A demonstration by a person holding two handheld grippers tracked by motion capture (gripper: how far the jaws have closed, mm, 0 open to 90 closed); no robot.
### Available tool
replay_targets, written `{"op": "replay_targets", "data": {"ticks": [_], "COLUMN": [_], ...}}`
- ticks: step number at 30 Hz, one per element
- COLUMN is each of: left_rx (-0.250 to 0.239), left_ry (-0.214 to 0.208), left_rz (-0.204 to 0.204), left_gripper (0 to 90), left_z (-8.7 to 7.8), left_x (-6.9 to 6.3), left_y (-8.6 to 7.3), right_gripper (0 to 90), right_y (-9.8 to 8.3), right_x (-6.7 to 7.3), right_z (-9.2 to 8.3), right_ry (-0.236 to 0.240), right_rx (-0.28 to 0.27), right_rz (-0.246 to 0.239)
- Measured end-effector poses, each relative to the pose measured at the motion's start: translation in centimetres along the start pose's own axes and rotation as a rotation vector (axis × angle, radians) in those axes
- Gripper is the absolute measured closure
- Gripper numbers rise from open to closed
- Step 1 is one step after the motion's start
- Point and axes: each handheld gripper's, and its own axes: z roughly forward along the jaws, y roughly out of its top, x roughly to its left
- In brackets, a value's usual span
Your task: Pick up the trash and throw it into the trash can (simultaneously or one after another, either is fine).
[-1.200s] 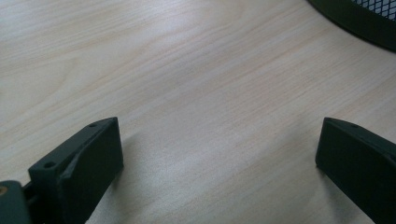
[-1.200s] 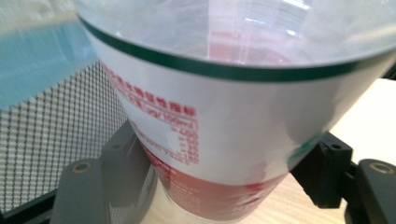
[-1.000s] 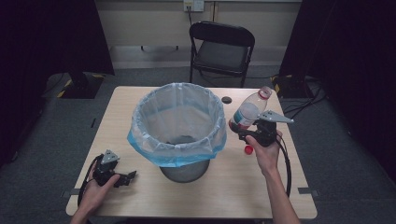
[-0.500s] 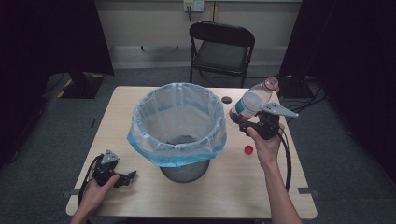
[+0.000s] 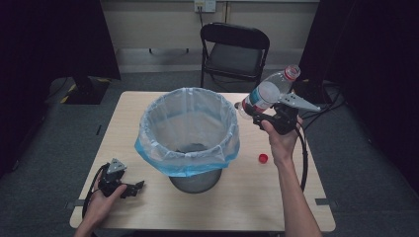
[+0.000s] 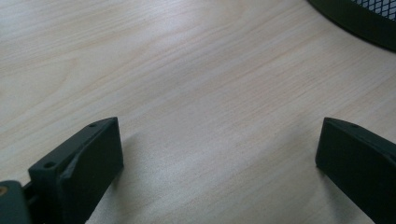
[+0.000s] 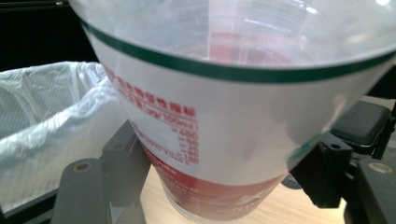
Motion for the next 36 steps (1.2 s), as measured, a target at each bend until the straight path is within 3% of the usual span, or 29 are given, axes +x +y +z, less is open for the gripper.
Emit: {"op": "replay_targets", "data": {"ticks": [3, 14, 32, 36], "left_rx": [0.000, 0.000, 0.000, 0.000], "left_ry": [0.000, -0.001, 0.000, 0.000], "left_rz": [0.000, 0.000, 0.000, 0.000], "left_gripper": [0.2, 0.2, 0.2, 0.2], "left_z": [0.0, 0.0, 0.0, 0.0], "left_x": [0.0, 0.0, 0.0, 0.0], "left_y": [0.0, 0.0, 0.0, 0.0], "right_gripper": [28.6, 28.7, 28.8, 28.7], "right_y": [0.4, 2.7, 7.3, 8.3], "right_x": [0.1, 0.2, 2.1, 3.2], "right_z": [0.1, 0.2, 2.5, 3.0], "right_ry": [-0.021, -0.017, 0.057, 0.104], "right_rx": [-0.010, -0.088, -0.161, -0.168], "right_rz": [-0.027, -0.010, -0.030, -0.033]}}
